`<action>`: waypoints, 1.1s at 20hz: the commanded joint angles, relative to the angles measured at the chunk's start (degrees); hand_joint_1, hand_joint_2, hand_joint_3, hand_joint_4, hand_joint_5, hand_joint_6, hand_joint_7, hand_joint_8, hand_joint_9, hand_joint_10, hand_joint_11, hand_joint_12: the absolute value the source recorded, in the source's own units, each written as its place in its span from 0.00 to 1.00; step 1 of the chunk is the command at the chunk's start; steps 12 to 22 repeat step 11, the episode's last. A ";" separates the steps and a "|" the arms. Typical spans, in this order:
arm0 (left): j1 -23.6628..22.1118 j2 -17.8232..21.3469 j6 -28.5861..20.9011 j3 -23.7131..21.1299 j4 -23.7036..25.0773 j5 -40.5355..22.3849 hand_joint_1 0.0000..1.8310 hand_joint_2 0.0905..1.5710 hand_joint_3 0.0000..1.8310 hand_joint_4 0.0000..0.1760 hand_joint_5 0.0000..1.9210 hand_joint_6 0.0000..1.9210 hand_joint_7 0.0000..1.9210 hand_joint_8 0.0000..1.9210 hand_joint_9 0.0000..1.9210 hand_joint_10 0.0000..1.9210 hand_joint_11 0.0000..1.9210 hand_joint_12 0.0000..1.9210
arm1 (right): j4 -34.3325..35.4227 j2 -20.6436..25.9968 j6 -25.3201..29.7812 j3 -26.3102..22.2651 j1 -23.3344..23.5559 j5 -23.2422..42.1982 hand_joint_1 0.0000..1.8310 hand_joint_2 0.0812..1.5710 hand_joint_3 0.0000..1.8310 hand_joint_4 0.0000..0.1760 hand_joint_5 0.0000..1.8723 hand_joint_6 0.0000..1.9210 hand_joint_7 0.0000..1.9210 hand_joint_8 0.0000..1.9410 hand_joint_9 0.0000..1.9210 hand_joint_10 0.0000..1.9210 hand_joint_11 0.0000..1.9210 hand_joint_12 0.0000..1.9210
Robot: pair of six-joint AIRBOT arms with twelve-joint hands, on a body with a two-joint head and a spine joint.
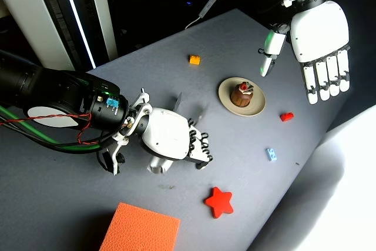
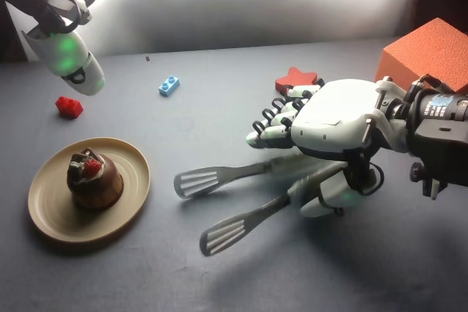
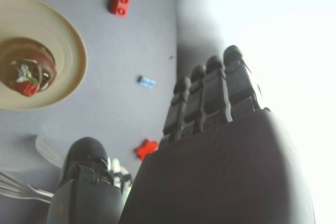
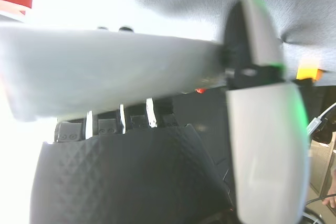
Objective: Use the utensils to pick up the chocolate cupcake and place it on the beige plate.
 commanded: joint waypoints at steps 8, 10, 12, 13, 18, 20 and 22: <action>-0.81 0.52 0.37 -0.02 3.48 -1.88 0.01 0.69 0.00 0.00 0.01 0.00 0.00 0.00 0.00 0.00 0.00 0.01 | -0.04 5.94 0.96 -4.12 4.75 1.80 0.21 0.52 0.00 0.07 0.00 0.00 0.00 0.00 0.00 0.00 0.00 0.00; -0.81 0.52 0.37 -0.02 3.48 -1.88 0.02 0.69 0.00 0.00 0.03 0.00 0.03 0.00 0.02 0.00 0.01 0.01 | -0.04 9.08 1.03 -6.42 6.44 0.89 0.18 0.52 0.00 0.02 0.00 0.00 0.00 0.00 0.00 0.00 0.00 0.00; -0.81 0.53 0.37 -0.01 3.48 -1.89 0.01 0.68 0.00 0.00 0.04 0.00 0.04 0.00 0.03 0.00 0.00 0.01 | -0.04 10.87 1.03 -7.74 7.47 0.22 0.18 0.51 0.00 0.00 0.00 0.00 0.00 0.00 0.00 0.00 0.01 0.00; -0.81 0.53 0.37 -0.01 3.48 -1.89 0.01 0.68 0.00 0.00 0.04 0.00 0.04 0.00 0.03 0.00 0.00 0.01 | -0.04 10.87 1.03 -7.74 7.47 0.22 0.18 0.51 0.00 0.00 0.00 0.00 0.00 0.00 0.00 0.00 0.01 0.00; -0.81 0.53 0.37 -0.01 3.48 -1.89 0.01 0.68 0.00 0.00 0.04 0.00 0.04 0.00 0.03 0.00 0.00 0.01 | -0.04 10.87 1.03 -7.74 7.47 0.22 0.18 0.51 0.00 0.00 0.00 0.00 0.00 0.00 0.00 0.00 0.01 0.00; -0.81 0.53 0.37 -0.01 3.48 -1.89 0.01 0.68 0.00 0.00 0.04 0.00 0.04 0.00 0.03 0.00 0.00 0.01 | -0.04 10.87 1.03 -7.74 7.47 0.22 0.18 0.51 0.00 0.00 0.00 0.00 0.00 0.00 0.00 0.00 0.01 0.00; -0.81 0.53 0.37 -0.01 3.48 -1.89 0.01 0.68 0.00 0.00 0.04 0.00 0.04 0.00 0.03 0.00 0.00 0.01 | -0.04 10.87 1.03 -7.74 7.47 0.22 0.18 0.51 0.00 0.00 0.00 0.00 0.00 0.00 0.00 0.00 0.01 0.00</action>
